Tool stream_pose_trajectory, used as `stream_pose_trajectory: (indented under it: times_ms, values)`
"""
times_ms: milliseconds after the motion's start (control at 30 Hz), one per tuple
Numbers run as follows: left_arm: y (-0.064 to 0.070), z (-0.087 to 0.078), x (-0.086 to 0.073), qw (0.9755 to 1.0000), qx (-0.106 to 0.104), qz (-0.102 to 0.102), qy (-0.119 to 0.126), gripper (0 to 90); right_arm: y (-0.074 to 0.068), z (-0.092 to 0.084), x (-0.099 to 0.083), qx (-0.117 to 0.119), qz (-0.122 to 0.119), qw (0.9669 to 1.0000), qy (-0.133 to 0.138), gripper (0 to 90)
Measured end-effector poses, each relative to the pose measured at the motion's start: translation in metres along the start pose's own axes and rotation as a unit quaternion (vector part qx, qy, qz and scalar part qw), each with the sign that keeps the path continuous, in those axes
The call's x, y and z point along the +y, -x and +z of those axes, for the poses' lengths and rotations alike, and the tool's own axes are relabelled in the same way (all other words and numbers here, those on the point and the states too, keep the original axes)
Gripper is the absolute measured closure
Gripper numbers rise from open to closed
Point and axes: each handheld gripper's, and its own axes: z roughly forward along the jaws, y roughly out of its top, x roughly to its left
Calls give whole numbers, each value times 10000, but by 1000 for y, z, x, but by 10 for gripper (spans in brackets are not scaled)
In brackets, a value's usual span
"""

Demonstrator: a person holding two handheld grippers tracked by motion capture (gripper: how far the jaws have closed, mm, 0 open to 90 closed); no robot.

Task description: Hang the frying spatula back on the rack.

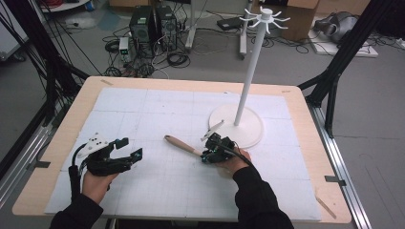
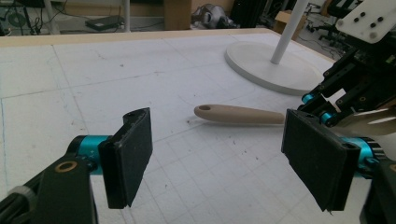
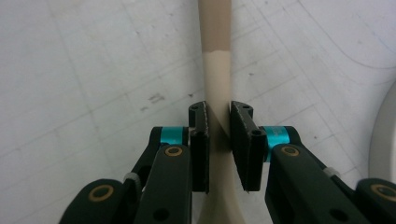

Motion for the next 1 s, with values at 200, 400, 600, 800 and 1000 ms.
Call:
stream_pose_trajectory:
  times_ms: [200, 400, 600, 800, 1000]
  values:
    - [1, 0, 0, 10000, -19, -57, 13, 261, -5, -14, -2, -21, 82, 9994, 340, 781]
    - [2, 3, 2, 9990, -210, -361, 124, 303, -12, -29, -6, 11, 213, 9968, 767, 780]
    - [10, 15, 10, 9973, -522, -498, 160, 323, -25, -47, -20, -81, 313, 9918, 1234, 779]
    - [31, 32, 22, 9946, -955, -401, 112, 341, -43, -64, -28, -111, 270, 9843, 1738, 779]
    - [57, 57, 34, 9917, -1251, -302, 47, 357, -52, -73, -36, -147, 301, 9774, 2087, 779]
